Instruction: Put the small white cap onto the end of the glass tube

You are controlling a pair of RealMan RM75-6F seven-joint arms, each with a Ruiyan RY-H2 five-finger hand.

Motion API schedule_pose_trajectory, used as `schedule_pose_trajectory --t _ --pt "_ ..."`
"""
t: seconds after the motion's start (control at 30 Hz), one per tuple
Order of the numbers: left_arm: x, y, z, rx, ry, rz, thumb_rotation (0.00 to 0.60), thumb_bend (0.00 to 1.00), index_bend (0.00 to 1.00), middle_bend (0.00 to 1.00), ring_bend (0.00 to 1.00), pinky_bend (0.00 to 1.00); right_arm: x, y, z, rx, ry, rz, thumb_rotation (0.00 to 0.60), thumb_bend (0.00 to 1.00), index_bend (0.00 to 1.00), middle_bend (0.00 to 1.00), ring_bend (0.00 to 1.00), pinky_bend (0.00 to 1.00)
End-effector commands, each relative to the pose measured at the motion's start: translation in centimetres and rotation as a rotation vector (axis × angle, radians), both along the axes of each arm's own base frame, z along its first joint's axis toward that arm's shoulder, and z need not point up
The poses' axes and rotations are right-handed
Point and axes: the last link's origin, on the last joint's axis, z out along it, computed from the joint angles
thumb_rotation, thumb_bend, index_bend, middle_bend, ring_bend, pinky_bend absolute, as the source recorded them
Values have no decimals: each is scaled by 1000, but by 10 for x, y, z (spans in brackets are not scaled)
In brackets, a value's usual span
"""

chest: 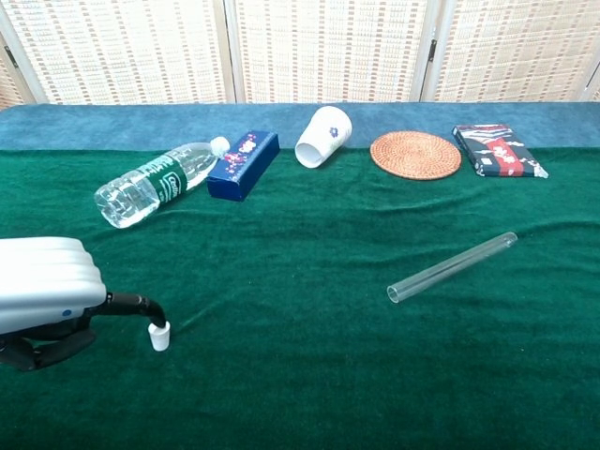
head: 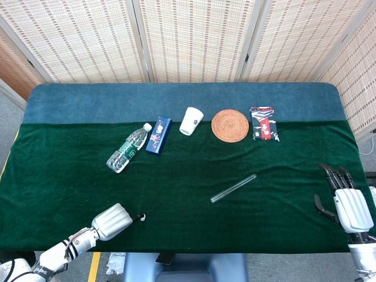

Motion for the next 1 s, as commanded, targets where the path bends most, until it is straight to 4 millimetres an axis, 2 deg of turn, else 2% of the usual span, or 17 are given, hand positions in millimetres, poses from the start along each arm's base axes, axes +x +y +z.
schedule_pose_trajectory --t 0.03,0.27,0.47,0.53,0.6,0.7,0.77,0.87,1.0 --pt "-1 -1 1 -1 3 1 600 740 229 989 857 797 0 0 0 0 0 0 600 550 45 144 133 45" --pt "0 0 4 10 -1 2 600 740 212 990 856 797 0 2 0 -2 -4 4 600 550 45 145 133 45" --pt "7 1 12 33 -41 -6 600 738 158 989 847 797 -1 3 1 -5 -6 4 600 550 45 145 133 46" --pt "11 2 13 47 -79 -12 600 690 143 990 838 797 0 3 1 -4 -8 4 600 550 45 145 133 46" --pt "14 5 13 66 -122 -21 600 562 145 990 833 797 0 3 0 -2 -8 6 600 550 45 145 133 46" --pt "17 9 9 80 -163 -37 600 428 215 989 833 797 0 3 1 -4 -8 8 600 550 45 145 134 45" --pt "18 10 5 74 -180 -41 600 385 289 990 836 796 -1 3 1 -4 -9 8 600 550 45 145 134 45" --pt "17 12 -4 63 -177 -46 600 374 367 990 842 797 -1 4 1 -3 -9 6 600 550 45 146 134 46" --pt "17 14 -15 55 -155 -48 600 378 384 989 845 797 -2 4 1 -5 -9 3 600 550 45 147 134 46"
